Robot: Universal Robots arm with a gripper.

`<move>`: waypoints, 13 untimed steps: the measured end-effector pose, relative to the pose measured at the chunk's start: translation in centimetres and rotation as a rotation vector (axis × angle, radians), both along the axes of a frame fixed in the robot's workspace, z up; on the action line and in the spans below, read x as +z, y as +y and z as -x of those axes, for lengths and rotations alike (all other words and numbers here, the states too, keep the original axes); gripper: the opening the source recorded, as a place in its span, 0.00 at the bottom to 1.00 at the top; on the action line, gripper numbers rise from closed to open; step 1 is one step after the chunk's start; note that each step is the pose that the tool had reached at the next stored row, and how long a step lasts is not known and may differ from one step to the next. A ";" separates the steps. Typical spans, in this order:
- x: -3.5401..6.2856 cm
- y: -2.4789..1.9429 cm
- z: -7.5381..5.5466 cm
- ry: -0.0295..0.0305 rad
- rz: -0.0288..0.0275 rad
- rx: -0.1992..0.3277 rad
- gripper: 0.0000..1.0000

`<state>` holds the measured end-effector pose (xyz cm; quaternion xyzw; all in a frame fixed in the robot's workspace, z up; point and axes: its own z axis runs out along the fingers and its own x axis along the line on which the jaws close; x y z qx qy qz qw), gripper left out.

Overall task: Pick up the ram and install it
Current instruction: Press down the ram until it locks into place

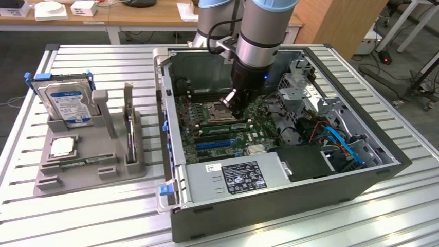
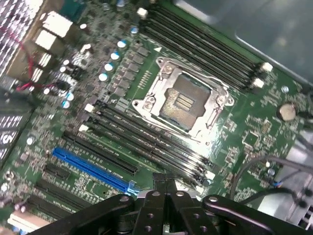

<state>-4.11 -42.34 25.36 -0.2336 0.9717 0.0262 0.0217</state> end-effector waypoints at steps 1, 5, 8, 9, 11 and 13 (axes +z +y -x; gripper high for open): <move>-0.02 0.00 0.0 0.0000 0.0000 -0.018 0.09; -0.10 0.00 0.0 0.0000 0.0001 -0.091 0.09; -0.16 0.00 0.0 0.0000 0.0001 -0.145 0.09; -0.19 0.00 0.0 -0.0001 0.0001 -0.164 0.09; -0.21 0.00 0.0 0.0000 0.0002 -0.198 0.09; -0.25 0.00 0.0 0.0000 0.0001 -0.234 0.09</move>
